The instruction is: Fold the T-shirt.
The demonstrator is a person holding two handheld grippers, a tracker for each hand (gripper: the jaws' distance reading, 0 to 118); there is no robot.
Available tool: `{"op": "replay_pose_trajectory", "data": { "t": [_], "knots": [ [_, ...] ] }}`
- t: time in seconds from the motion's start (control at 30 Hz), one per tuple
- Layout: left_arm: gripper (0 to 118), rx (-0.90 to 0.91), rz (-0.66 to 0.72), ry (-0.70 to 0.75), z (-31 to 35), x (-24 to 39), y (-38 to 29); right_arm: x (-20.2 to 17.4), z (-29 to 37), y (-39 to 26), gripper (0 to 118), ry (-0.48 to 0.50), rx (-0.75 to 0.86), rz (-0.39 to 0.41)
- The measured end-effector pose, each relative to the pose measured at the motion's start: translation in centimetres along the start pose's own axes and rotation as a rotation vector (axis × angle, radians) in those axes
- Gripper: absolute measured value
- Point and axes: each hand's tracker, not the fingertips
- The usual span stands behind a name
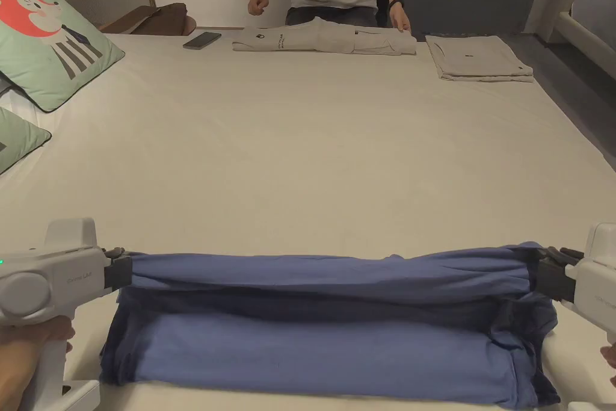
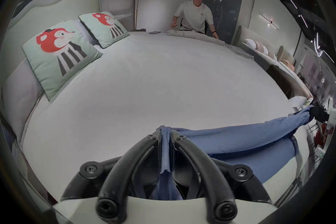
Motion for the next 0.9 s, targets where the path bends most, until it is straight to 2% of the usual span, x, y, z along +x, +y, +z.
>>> {"op": "replay_pose_trajectory", "data": {
  "t": [0.17, 0.3, 0.47, 0.57, 0.67, 0.73, 0.77, 0.8, 0.83, 0.87, 0.9],
  "knots": [
    [3, -0.043, 0.010, 0.006, 0.7, -0.5, -4.2, 0.1, 1.8, -4.2, 2, -0.017, -0.041, -0.037],
    [3, -0.109, 0.002, 0.037, -0.1, -0.7, -7.5, 0.5, 1.1, -7.9, 2, -0.092, -0.115, -0.037],
    [3, -0.155, 0.025, 0.048, -1.2, -1.1, -10.1, 1.8, -0.5, -12.0, 2, -0.092, -0.195, -0.156],
    [3, -0.143, 0.011, 0.057, -1.0, -0.6, -9.9, 2.0, -1.0, -13.0, 2, -0.092, -0.199, -0.168],
    [3, -0.152, 0.012, 0.063, -1.1, -0.4, -9.7, 1.7, -1.6, -13.3, 2, -0.134, -0.233, -0.134],
    [4, -0.153, 0.028, 0.066, -1.1, -0.5, -9.5, 1.5, -1.4, -13.0, 2, -0.123, -0.226, -0.143],
    [8, -0.151, 0.043, 0.065, -0.8, -0.5, -9.3, 1.2, -1.1, -12.5, 3, -0.125, -0.228, -0.139],
    [23, -0.148, 0.056, 0.066, -0.5, -0.4, -9.0, 0.9, -0.5, -12.0, 11, -0.132, -0.223, -0.134],
    [47, -0.145, 0.069, 0.062, -0.1, -0.3, -8.7, 0.6, 0.0, -11.4, 28, -0.140, -0.206, -0.131],
    [73, -0.140, 0.086, 0.054, 0.4, -0.2, -8.1, 0.1, 0.6, -10.4, 51, -0.151, -0.190, -0.126],
    [102, -0.130, 0.096, 0.044, 0.9, 0.1, -7.5, -0.3, 1.1, -9.4, 80, -0.156, -0.151, -0.110]
  ]
}}
